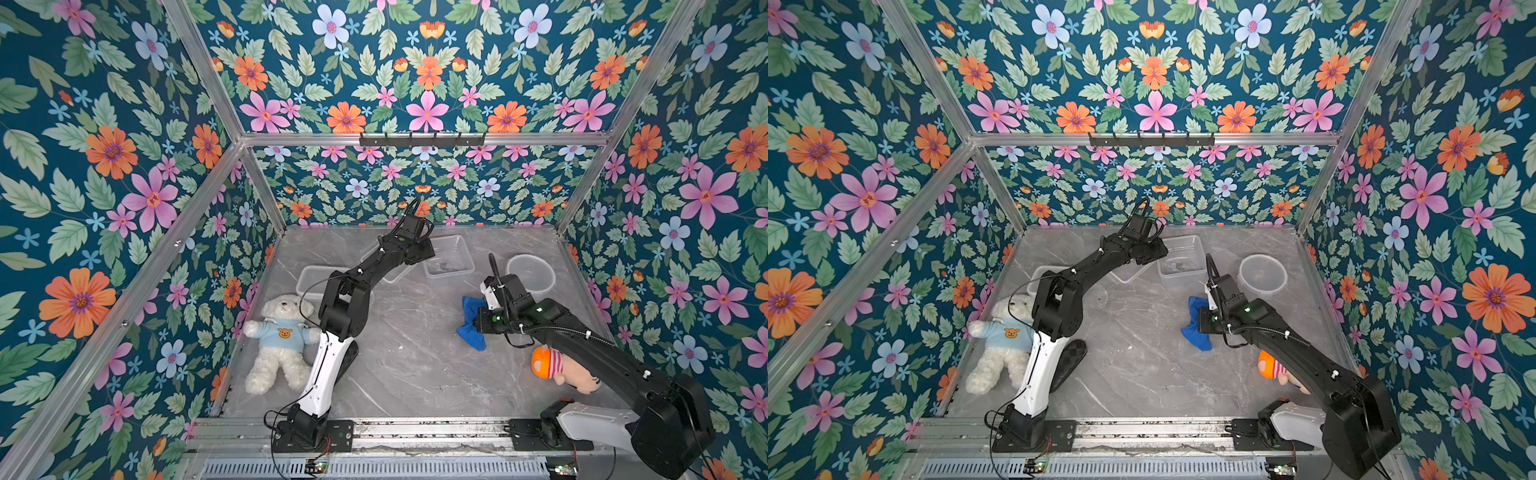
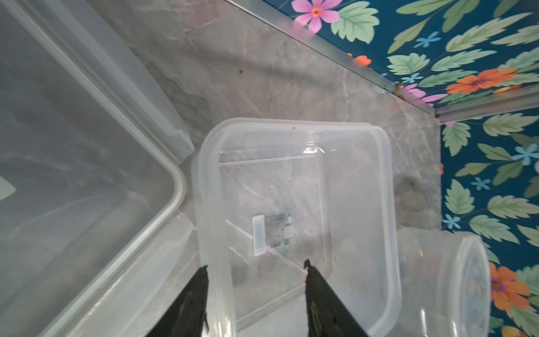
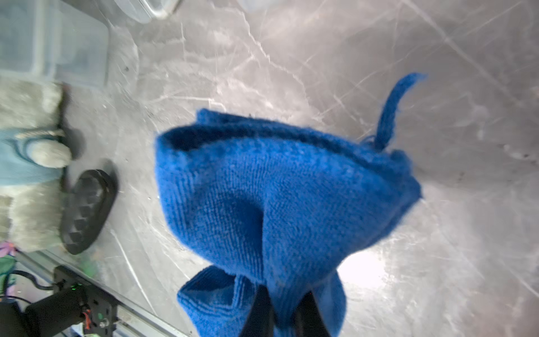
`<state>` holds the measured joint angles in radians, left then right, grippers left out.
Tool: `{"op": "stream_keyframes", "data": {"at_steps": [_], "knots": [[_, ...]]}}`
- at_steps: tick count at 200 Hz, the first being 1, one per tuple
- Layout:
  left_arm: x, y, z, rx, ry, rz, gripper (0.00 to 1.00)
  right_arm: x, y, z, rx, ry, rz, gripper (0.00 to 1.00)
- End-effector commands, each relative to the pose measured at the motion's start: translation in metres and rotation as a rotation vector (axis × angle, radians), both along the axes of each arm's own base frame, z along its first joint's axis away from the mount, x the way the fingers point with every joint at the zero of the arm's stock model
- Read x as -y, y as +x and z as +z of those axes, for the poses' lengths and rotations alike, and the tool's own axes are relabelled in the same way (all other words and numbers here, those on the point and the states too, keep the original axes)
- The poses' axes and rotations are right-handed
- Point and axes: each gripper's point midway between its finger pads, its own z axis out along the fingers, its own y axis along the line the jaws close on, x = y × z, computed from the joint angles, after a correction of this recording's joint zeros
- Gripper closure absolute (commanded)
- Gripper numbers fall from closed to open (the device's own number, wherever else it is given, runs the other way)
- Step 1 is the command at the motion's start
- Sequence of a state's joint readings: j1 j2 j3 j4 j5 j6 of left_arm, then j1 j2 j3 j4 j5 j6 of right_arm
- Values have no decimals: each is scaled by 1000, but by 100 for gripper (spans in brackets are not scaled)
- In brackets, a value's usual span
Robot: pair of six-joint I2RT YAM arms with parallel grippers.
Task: Wipe the insides of the lunch boxes
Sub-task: Pick up the cleaning item at the center of the board, then move the lunch box to the center of the board.
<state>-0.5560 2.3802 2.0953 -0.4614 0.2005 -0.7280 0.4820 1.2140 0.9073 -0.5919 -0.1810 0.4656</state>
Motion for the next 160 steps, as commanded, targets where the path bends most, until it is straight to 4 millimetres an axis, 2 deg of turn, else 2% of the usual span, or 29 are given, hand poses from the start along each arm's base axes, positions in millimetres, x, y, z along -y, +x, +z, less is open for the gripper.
{"op": "stream_keyframes", "data": {"at_steps": [1, 31, 59, 107, 126, 160], "knots": [[-13, -8, -7, -23, 78, 21, 47, -1, -5, 6, -12, 11, 41, 100], [-20, -9, -5, 0, 111, 38, 45, -4, -6, 0, -35, 18, 49, 100], [-4, -11, -17, -22, 76, 12, 47, -2, -5, 3, -22, 15, 44, 100], [21, -24, -21, -33, 64, -38, 59, 16, 2, 33, 60, -29, -24, 100], [23, -33, -18, -31, 78, -53, 69, 23, 6, 46, 87, -57, -50, 100], [19, -57, -14, -43, 108, -72, 78, 25, 24, 76, 145, -78, -80, 100]]}}
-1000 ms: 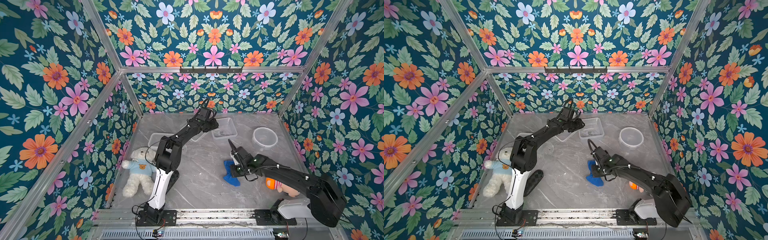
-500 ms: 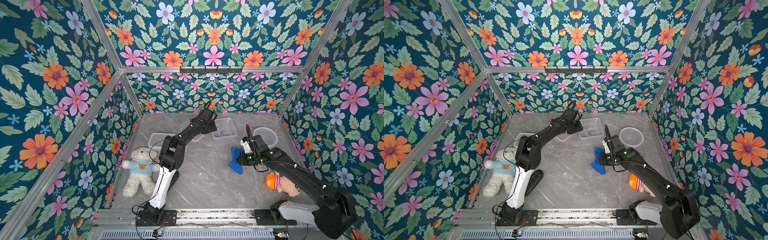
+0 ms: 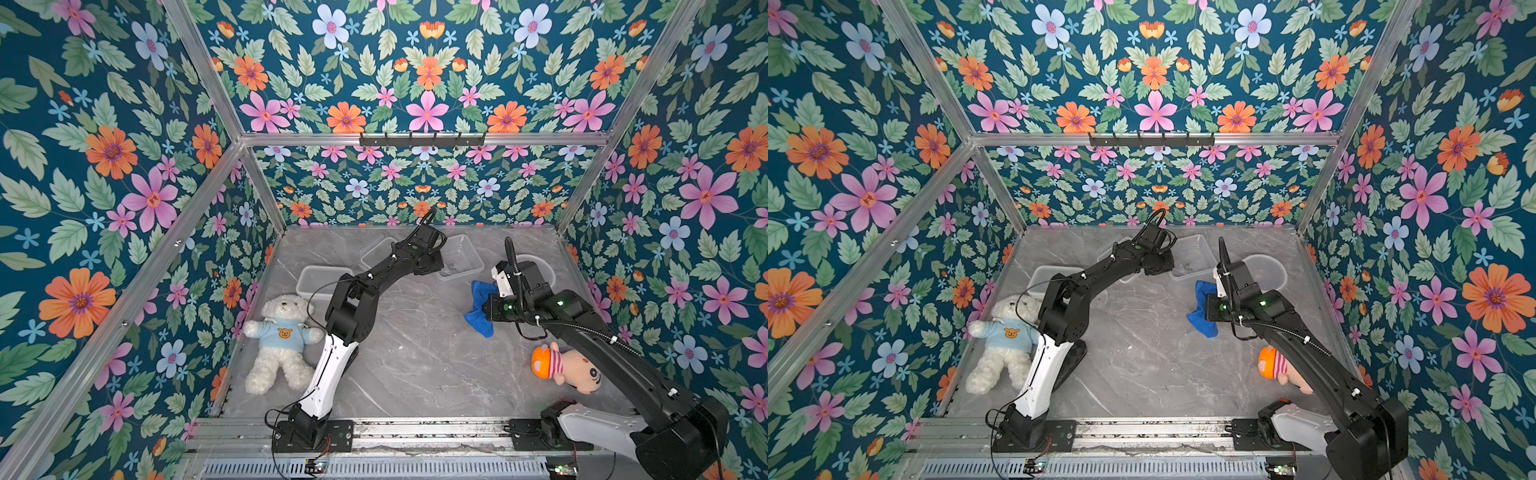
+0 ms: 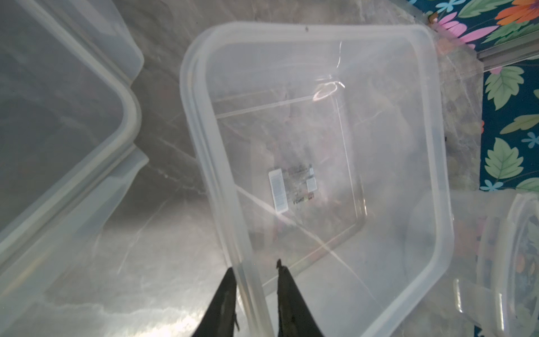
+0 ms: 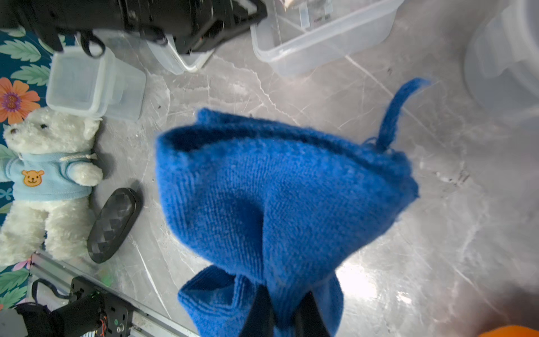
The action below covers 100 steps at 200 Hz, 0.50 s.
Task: Wipe the insides of the lunch boxes
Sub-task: Move the lunch box to the center of the board.
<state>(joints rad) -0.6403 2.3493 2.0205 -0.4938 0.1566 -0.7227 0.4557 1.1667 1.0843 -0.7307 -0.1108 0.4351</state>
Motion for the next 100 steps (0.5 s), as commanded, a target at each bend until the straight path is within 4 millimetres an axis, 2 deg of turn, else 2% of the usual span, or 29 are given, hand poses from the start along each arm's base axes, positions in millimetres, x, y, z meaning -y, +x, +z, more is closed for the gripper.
{"op": "stream_keyframes", "data": {"at_steps": [1, 34, 57, 77, 100], "knots": [[-6, -14, 5, 0, 35, -13, 79, 9, 11, 14, 31, -51, -41, 100], [-13, -43, 1, -18, 75, -38, 95, -1, 35, 45, 86, -36, -41, 100], [-17, -60, 2, -28, 91, -57, 98, -12, 47, 60, 103, -6, -29, 100], [-18, -73, 9, -26, 100, -71, 98, -22, 55, 60, 89, 16, -9, 100], [-17, -88, 19, -17, 120, -86, 98, -35, 60, 45, 32, 41, 21, 100]]}}
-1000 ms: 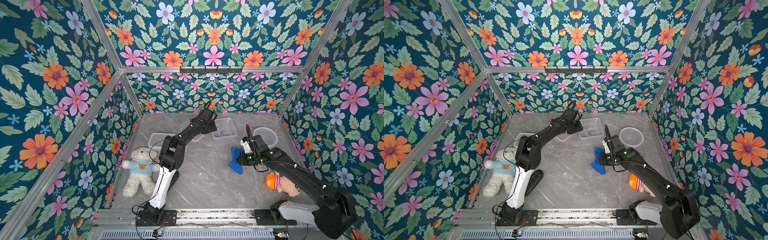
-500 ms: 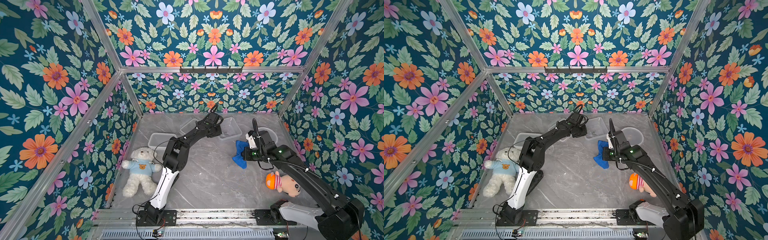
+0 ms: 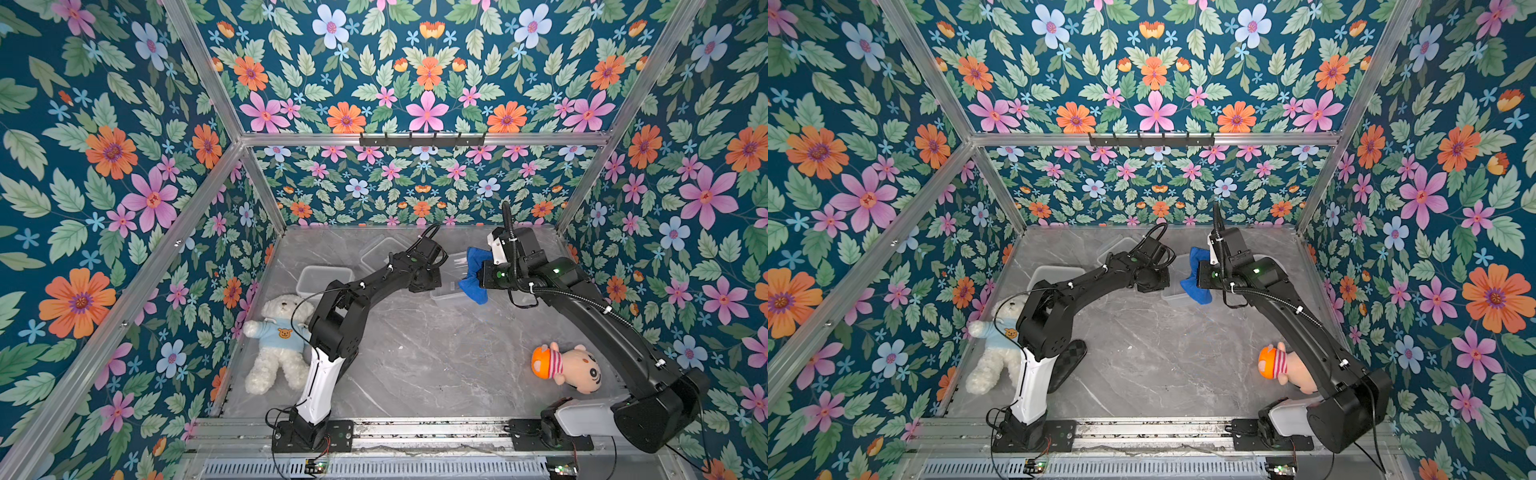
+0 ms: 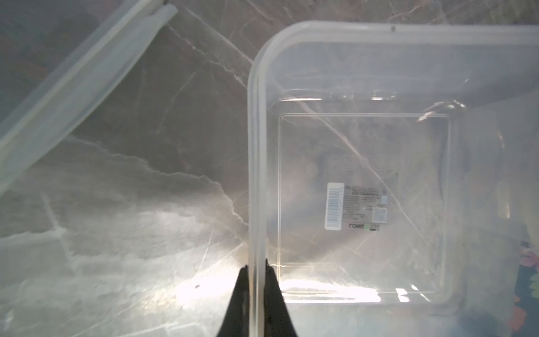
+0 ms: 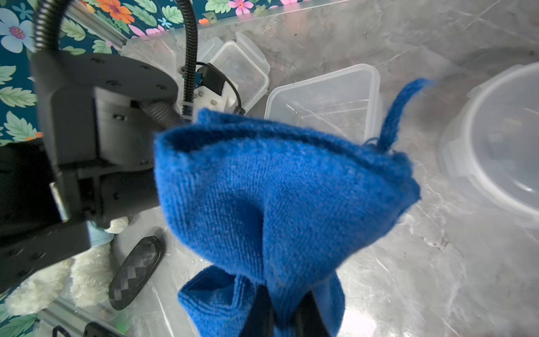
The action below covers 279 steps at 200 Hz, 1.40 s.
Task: Wipe the insides of the lunch boxes
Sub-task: Move the lunch box to the center of the board, then wipe the dirt inside the lunch box.
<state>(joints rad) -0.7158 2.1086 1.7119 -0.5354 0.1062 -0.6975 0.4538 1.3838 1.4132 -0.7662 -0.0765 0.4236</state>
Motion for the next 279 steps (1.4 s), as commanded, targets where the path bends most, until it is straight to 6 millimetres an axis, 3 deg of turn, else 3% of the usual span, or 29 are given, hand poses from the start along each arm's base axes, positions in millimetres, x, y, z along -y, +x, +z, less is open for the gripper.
{"op": "stream_keyframes", "data": {"at_steps": [1, 47, 90, 122, 125, 146, 162, 193, 222, 258, 279], "knots": [[3, -8, 14, 31, 8, -20, 97, -13, 1, -12, -56, 37, 39, 100], [-3, -44, 4, 4, 111, -48, 95, -27, -2, -80, -223, 36, 74, 100], [-16, -69, -19, -44, 140, -32, 93, -4, -11, -136, -324, -99, 15, 100], [-13, -74, -20, -38, 108, -32, 80, 12, -5, -158, -346, -214, -30, 100], [-12, -74, -18, -35, 103, -32, 78, 13, -4, -169, -373, -234, -32, 100], [-6, -75, -12, -18, 73, -37, 64, 10, 7, -178, -384, -249, -35, 100], [-2, -76, -10, -15, 59, -46, 60, 2, 14, -184, -399, -248, -26, 100], [4, -75, -18, -16, 59, -67, 63, -13, 32, -195, -407, -275, -8, 100], [7, -74, -27, -26, 61, -78, 69, -41, 43, -208, -412, -286, 42, 100], [9, -72, -26, -17, 55, -82, 72, -83, 35, -218, -451, -144, 136, 100], [9, -72, -27, -14, 54, -84, 72, -87, 19, -219, -475, -92, 172, 100]]}}
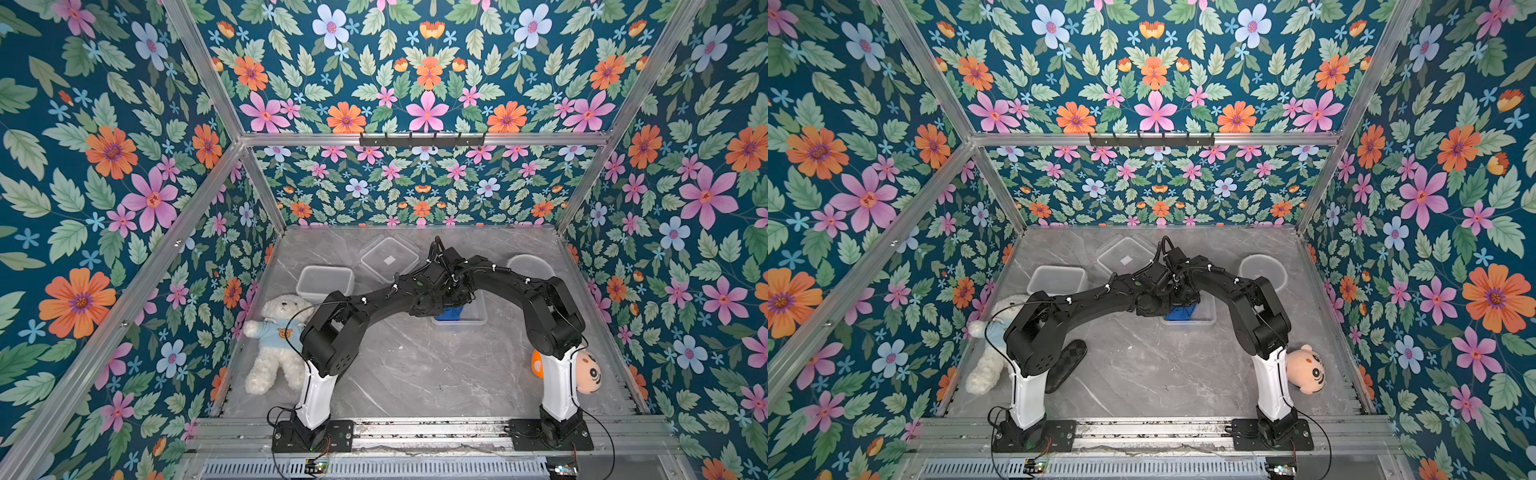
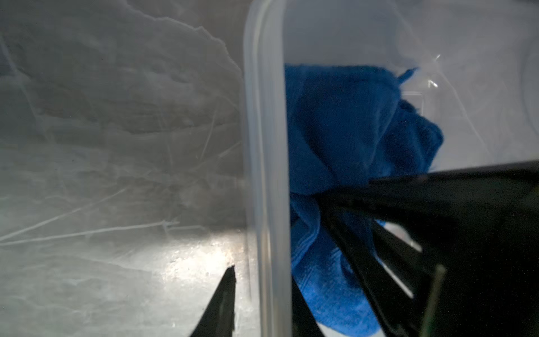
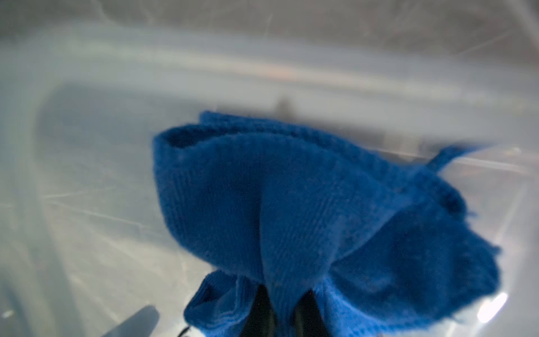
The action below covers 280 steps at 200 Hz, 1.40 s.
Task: Wipe the insides of the lunch boxes
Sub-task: Wipe the dirt inside the lunch box.
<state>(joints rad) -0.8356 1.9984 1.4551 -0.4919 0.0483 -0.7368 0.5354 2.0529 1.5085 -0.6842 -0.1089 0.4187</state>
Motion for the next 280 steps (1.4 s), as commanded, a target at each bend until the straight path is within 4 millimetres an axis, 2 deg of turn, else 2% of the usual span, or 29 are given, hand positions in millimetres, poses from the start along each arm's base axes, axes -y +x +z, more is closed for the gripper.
{"op": "stream_keyframes", "data": {"at_steps": [1, 17, 45, 70, 90, 107, 120, 154, 185, 204, 222, 234, 280], "knots": [[12, 4, 8, 35, -44, -26, 72, -22, -19, 5, -43, 128, 41, 100], [12, 4, 7, 35, -47, -26, 72, -4, -34, 0, -63, 66, 29, 100], [13, 3, 6, 32, -56, -28, 73, 57, -47, -3, -46, -158, -39, 100], [10, 1, 4, 29, -54, -22, 74, 95, -43, 4, -27, -242, -118, 100], [8, -2, 2, 24, -53, -19, 75, 107, -32, 11, 2, -292, -147, 100], [7, -3, 1, 20, -54, -20, 76, 101, -16, 12, 16, -287, -151, 100], [8, -4, 0, 16, -59, -22, 76, 86, -1, 9, 20, -236, -143, 100], [10, -3, 1, 23, -64, -28, 77, 29, 27, -1, 0, -1, -89, 100], [13, 0, 3, 35, -71, -34, 77, -20, 34, 15, 3, 257, -4, 100], [16, 2, 3, 35, -71, -37, 77, -41, 23, 25, -21, 371, 53, 100], [18, 4, 1, 35, -72, -38, 77, -44, 5, 24, -75, 404, 66, 100], [18, 5, 2, 39, -74, -32, 77, -37, -12, 18, -120, 391, 56, 100], [17, 9, 3, 48, -82, -18, 76, 12, -90, -4, -265, 242, -25, 100]]}}
